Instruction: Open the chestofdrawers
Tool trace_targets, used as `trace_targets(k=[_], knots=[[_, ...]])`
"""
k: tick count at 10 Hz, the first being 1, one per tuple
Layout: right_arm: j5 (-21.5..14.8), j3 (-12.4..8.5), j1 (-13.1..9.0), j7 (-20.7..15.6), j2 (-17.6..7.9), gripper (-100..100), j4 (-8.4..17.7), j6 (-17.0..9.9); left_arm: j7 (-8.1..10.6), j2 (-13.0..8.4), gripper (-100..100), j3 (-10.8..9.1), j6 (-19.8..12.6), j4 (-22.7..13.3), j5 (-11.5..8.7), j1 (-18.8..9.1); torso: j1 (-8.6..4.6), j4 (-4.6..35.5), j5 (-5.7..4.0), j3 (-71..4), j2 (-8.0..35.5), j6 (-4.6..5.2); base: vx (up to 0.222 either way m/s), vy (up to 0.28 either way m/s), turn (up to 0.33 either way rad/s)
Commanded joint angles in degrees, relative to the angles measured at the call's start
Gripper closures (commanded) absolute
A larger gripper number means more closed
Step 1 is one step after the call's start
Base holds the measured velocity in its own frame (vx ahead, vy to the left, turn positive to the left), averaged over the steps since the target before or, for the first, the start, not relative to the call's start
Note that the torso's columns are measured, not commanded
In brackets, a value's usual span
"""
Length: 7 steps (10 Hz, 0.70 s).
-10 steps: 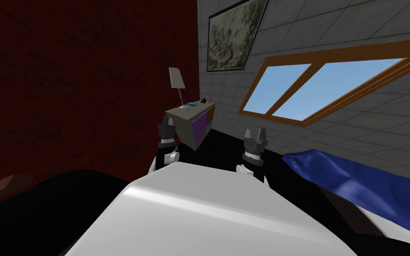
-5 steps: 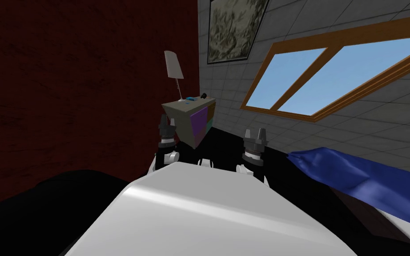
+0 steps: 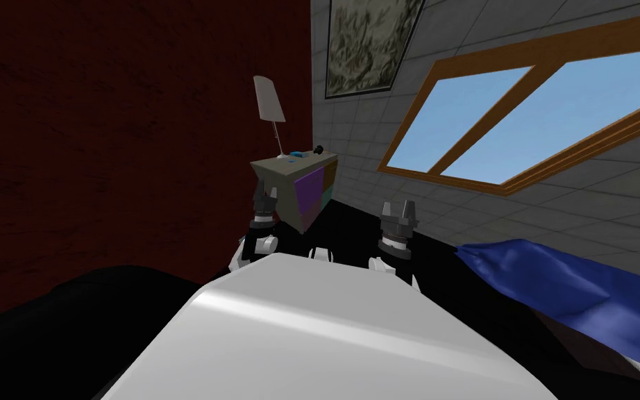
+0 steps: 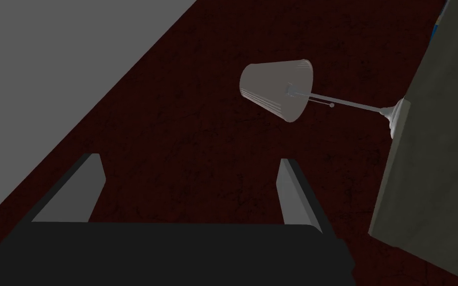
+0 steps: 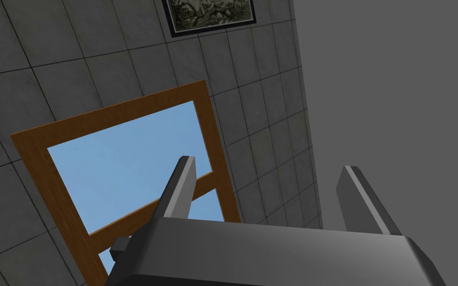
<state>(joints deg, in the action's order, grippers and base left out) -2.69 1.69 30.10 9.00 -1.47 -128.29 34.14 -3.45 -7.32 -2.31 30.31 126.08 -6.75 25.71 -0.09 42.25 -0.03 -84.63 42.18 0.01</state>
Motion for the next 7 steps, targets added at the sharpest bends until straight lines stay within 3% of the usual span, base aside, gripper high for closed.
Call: trace_targets(k=[1,5,6,7], knots=[[0.0,0.0,0.0,0.0,0.0,0,0.0,0.0,0.47,-2.6,-100,-0.23,0.0,-4.3,-2.7,-2.2,0.01,0.0,0.01,0.0,0.0,0.0,0.136,-0.137,0.097],[0.0,0.0,0.0,0.0,0.0,0,0.0,0.0,1.57,-5.7,-100,-0.99,0.0,-11.5,-8.0,-6.3,0.01,0.0,0.0,0.0,0.0,0.0,0.173,-0.181,0.124],[0.0,0.0,0.0,0.0,0.0,0,0.0,0.0,1.57,-5.7,-100,-0.99,0.0,-12.1,-8.0,-6.3,0.14,0.0,0.03,0.0,0.1,-0.01,0.11,-0.108,0.058],[0.0,0.0,0.0,0.0,0.0,0,0.0,0.0,1.88,-6.3,-100,-1.2,0.0,-14.2,-9.5,-7.5,0.37,0.1,0.1,0.2,0.3,0.0,0.068,-0.107,0.089]])
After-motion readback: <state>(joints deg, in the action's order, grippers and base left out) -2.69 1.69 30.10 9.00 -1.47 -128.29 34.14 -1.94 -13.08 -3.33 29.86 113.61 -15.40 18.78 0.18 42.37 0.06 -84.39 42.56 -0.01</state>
